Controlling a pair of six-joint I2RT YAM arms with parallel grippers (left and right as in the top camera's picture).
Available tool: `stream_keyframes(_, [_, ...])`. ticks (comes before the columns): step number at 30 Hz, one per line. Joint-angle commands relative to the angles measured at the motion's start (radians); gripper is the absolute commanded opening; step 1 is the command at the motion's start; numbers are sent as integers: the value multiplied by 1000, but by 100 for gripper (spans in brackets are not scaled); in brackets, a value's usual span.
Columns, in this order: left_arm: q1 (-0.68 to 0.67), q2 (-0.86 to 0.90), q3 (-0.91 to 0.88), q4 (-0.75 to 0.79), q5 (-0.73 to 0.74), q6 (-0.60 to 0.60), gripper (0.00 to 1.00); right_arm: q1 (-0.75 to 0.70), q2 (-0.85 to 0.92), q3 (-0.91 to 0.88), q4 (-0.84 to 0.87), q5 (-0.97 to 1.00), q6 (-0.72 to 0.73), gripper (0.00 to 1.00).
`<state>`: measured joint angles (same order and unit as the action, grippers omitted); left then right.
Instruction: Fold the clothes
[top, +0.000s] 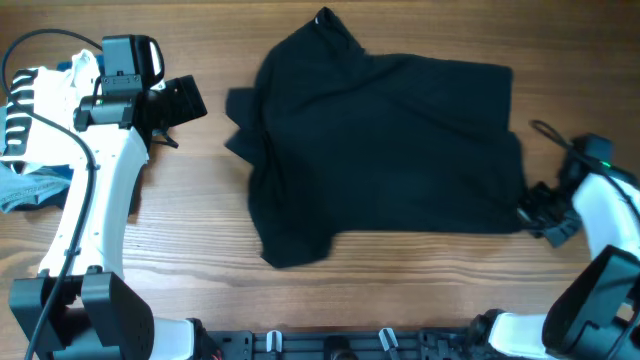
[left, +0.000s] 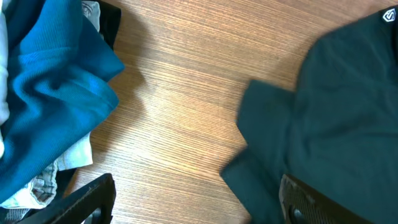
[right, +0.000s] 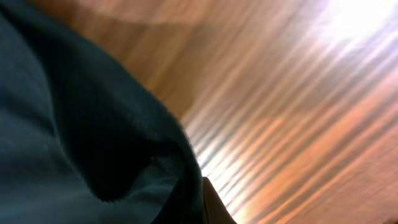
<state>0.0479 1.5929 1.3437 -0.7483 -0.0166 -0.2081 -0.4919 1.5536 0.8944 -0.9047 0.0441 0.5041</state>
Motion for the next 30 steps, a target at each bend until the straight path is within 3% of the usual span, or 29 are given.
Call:
stream_keyframes(1, [2,-18,-1,-2,10,-2,85,-125,-15,14,-3,-19,-12,23])
stream_keyframes(2, [2,-18,-1,-1,14,-2,86,-143,-15,14,0,-23,-27,49])
stream_keyframes(3, [2,-18,-1,-1,26,-2,87,-154,-15,14,4,-41,-35,66])
stream_keyframes(4, [2,-17,-1,0,44,-2,87,-159,-15,16,13,-62,-36,71])
stream_keyframes(8, [2,-6,-1,13,108,0,89,-160,-19,36,53,-158,-88,72])
stream_keyframes(12, [-21,25,-1,46,261,108,84,-154,-63,54,90,-307,-171,71])
stream_keyframes(18, [-130,113,-1,78,263,216,79,-113,-210,55,164,-544,-306,69])
stream_keyframes(22, [-200,209,-1,142,267,247,76,-66,-279,55,172,-607,-322,66])
stream_keyframes(24, [-232,274,-1,190,267,247,70,-34,-292,55,171,-623,-320,65])
stream_keyframes(27, [-269,363,-1,253,267,246,49,29,-293,54,160,-628,-321,66])
stream_keyframes(30, [-283,419,-1,295,267,246,36,79,-293,54,163,-616,-319,66])
